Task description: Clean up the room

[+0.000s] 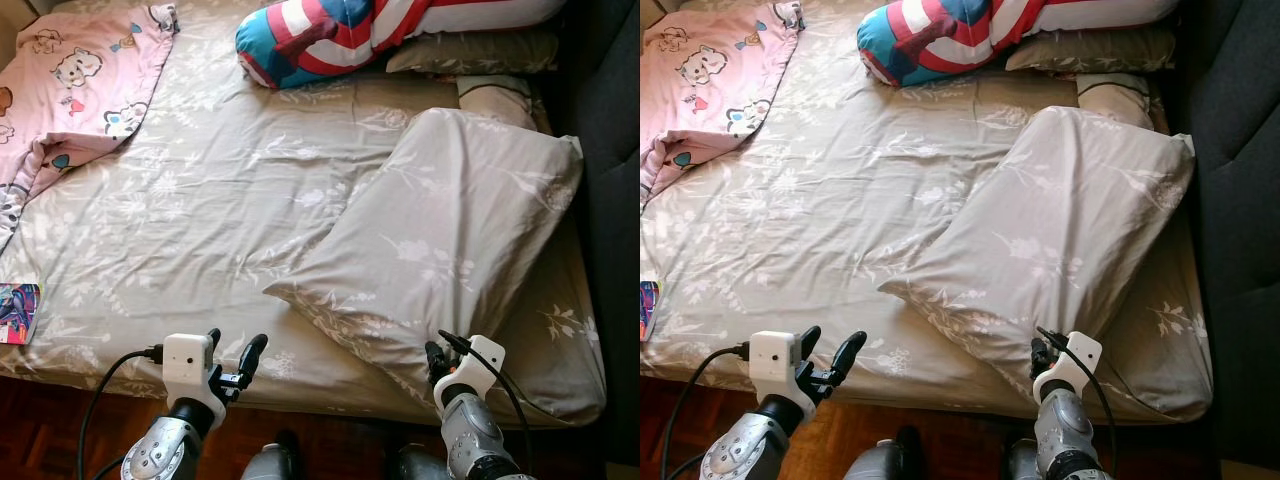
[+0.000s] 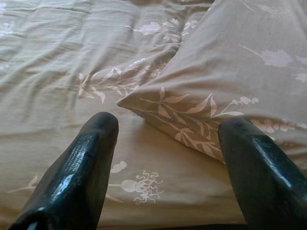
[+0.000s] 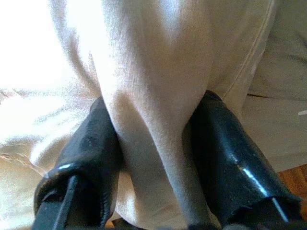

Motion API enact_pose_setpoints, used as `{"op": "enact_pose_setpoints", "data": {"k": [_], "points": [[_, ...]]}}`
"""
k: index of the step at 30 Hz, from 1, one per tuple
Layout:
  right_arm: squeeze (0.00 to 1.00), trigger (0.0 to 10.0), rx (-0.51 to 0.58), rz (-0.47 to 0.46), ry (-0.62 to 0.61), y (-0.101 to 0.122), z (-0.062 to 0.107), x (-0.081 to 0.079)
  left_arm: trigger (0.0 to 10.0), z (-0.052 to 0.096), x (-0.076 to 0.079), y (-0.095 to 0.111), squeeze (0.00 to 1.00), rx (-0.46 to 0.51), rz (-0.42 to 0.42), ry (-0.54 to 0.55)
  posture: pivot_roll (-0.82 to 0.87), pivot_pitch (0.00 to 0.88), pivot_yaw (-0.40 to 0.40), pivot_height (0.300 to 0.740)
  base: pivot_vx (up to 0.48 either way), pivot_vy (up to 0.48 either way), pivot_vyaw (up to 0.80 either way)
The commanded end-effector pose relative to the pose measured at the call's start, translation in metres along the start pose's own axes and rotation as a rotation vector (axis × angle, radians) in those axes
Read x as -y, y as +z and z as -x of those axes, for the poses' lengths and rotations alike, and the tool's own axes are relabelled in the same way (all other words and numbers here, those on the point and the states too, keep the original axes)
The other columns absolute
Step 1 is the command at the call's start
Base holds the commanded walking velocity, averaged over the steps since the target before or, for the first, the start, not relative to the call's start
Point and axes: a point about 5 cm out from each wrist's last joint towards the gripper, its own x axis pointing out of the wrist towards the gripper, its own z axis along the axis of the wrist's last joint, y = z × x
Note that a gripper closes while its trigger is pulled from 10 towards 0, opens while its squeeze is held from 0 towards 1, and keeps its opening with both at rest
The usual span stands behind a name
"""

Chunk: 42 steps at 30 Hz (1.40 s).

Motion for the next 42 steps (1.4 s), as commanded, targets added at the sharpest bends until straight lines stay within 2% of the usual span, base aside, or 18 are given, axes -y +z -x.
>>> {"op": "enact_pose_setpoints", "data": {"k": [1, 5, 6, 12, 15, 21, 30, 35, 37, 38, 40, 42], "points": [[0.00, 0.0, -0.074, 0.016, -0.011, -0.024, 0.009, 0.004, 10.0, 0.004, -0.008, -0.009, 0.00, -0.034, -0.012, 0.020, 0.12, 0.284, 0.100, 0.740, 0.000, 0.000, 0.00], [0.00, 0.0, -0.046, 0.018, -0.058, -0.021, 0.010, 0.013, 10.0, -0.005, -0.010, -0.013, 0.00, -0.038, -0.009, 0.020, 0.08, 0.238, 0.089, 0.740, 0.000, 0.000, 0.00], [0.00, 0.0, -0.039, 0.017, -0.080, -0.021, 0.012, 0.020, 10.0, -0.009, -0.011, -0.014, 0.00, -0.035, -0.007, 0.019, 0.06, 0.215, 0.082, 0.740, 0.000, 0.000, 0.00], [0.00, 0.0, -0.019, 0.016, -0.127, -0.018, 0.015, 0.036, 10.0, -0.019, -0.012, -0.019, 0.00, -0.035, -0.001, 0.019, 0.02, 0.178, 0.072, 0.740, 0.000, 0.000, 0.00], [0.00, 0.0, 0.028, 0.011, -0.152, -0.010, 0.015, 0.045, 10.0, -0.022, -0.012, -0.024, 0.00, -0.036, 0.004, 0.020, 0.00, 0.157, 0.065, 0.740, 0.000, 0.000, 0.00], [0.00, 0.0, 0.050, 0.005, -0.184, 0.000, 0.012, 0.049, 10.0, -0.029, -0.012, -0.025, 0.00, -0.025, 0.009, 0.022, -0.01, 0.135, 0.061, 0.740, 0.000, 0.000, 0.00], [0.00, 0.0, 0.071, -0.017, -0.160, 0.008, 0.007, 0.039, 10.0, -0.034, -0.016, -0.027, 0.00, -0.010, 0.003, 0.023, 0.00, 0.118, 0.063, 0.740, 0.000, 0.000, 0.00], [0.00, 0.0, 0.070, -0.003, -0.201, 0.010, 0.007, 0.044, 10.0, -0.035, -0.017, -0.028, 0.00, -0.007, 0.001, 0.024, 0.00, 0.116, 0.065, 0.740, 0.000, 0.000, 0.00], [0.00, 0.0, 0.080, 0.063, -0.278, 0.017, 0.009, 0.058, 10.0, -0.036, -0.016, -0.029, 0.00, -0.009, -0.004, 0.020, -0.01, 0.113, 0.065, 0.740, 0.000, 0.000, 0.00], [0.00, 0.0, 0.080, 0.063, -0.278, 0.017, 0.009, 0.058, 10.0, -0.036, -0.016, -0.029, 0.00, -0.009, -0.004, 0.020, -0.01, 0.113, 0.065, 0.740, 0.000, 0.000, 0.00], [0.00, 0.0, 0.114, 0.115, -0.402, 0.031, 0.012, 0.079, 10.0, -0.037, -0.017, -0.030, 0.00, -0.008, -0.003, 0.019, -0.01, 0.114, 0.064, 0.740, 0.000, 0.000, 0.00], [0.00, 0.0, 0.126, 0.144, -0.441, 0.036, 0.013, 0.086, 10.0, -0.037, -0.016, -0.030, 0.00, -0.008, -0.003, 0.018, -0.01, 0.114, 0.064, 0.740, 0.000, 0.000, 0.00]]}}
